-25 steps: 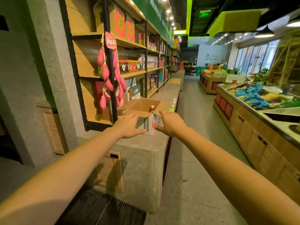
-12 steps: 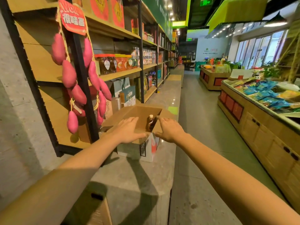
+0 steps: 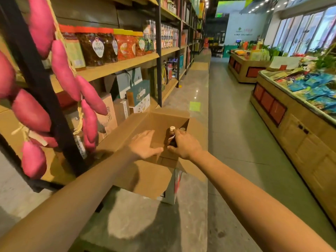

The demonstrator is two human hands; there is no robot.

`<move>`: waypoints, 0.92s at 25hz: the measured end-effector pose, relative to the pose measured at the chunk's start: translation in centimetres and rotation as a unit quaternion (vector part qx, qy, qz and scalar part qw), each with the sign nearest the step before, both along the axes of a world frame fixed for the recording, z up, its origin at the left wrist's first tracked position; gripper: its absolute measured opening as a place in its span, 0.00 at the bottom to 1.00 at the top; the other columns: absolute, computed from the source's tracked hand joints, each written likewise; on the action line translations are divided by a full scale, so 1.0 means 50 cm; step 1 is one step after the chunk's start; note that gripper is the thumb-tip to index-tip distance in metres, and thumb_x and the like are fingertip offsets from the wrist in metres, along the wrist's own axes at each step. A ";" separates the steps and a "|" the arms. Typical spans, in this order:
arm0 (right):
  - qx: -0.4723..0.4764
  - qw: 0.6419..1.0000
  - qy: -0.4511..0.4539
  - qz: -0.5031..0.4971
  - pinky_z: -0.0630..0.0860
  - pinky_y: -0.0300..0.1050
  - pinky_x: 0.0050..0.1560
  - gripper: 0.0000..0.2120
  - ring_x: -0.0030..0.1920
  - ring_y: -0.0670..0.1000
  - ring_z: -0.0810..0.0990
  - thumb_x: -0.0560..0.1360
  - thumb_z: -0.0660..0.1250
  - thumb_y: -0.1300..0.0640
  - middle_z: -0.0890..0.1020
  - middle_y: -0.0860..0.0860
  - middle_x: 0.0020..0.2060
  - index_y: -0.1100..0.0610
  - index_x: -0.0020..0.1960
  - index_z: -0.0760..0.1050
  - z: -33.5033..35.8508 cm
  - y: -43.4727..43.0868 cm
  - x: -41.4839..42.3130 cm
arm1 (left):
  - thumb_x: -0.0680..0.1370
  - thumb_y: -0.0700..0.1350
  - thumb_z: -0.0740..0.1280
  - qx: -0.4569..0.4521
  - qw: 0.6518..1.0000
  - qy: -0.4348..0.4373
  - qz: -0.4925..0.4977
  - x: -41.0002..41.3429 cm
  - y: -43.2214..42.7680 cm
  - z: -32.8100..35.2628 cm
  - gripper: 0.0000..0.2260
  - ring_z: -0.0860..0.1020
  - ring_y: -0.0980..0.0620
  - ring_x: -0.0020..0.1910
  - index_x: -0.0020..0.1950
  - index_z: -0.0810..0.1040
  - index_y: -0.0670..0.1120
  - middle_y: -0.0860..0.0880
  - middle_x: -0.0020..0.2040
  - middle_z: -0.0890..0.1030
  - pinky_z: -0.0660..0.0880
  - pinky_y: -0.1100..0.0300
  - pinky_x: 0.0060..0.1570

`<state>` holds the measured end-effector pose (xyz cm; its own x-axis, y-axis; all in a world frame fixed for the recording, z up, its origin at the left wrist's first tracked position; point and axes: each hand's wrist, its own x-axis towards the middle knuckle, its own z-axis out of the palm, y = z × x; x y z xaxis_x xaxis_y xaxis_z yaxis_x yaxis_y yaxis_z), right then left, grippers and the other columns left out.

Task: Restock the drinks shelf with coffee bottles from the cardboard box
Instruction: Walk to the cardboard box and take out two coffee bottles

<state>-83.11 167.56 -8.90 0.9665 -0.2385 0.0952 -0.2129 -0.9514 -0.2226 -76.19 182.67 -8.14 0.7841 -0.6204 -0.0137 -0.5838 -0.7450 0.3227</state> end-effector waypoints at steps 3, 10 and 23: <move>0.082 0.996 -0.022 -0.030 0.73 0.53 0.62 0.24 0.62 0.57 0.74 0.75 0.65 0.48 0.74 0.56 0.64 0.57 0.67 0.65 -0.046 -0.012 0.112 | 0.75 0.60 0.64 0.005 1.000 0.020 -0.016 0.128 -0.051 -0.045 0.37 0.59 0.46 0.75 0.77 0.51 0.48 0.48 0.77 0.57 0.60 0.48 0.73; 0.326 0.891 -0.171 -0.266 0.71 0.48 0.61 0.21 0.63 0.54 0.75 0.77 0.64 0.57 0.77 0.54 0.63 0.57 0.69 0.67 -0.185 -0.041 0.316 | 0.77 0.51 0.65 -0.099 0.993 0.070 0.002 0.336 -0.160 -0.189 0.32 0.61 0.47 0.74 0.77 0.55 0.48 0.47 0.75 0.62 0.61 0.50 0.71; 0.494 0.669 -0.316 -0.457 0.56 0.55 0.75 0.29 0.76 0.53 0.57 0.80 0.57 0.62 0.58 0.52 0.76 0.51 0.77 0.49 -0.381 -0.178 0.563 | 0.76 0.45 0.68 -0.284 0.921 0.234 0.128 0.498 -0.396 -0.405 0.29 0.65 0.47 0.72 0.75 0.60 0.47 0.46 0.71 0.70 0.61 0.52 0.70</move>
<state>-54.96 158.67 -27.92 0.2156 -0.9501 -0.2253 -0.1706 0.1905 -0.9667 -51.29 162.87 -28.37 0.8965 -0.4274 -0.1167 -0.1111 -0.4720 0.8746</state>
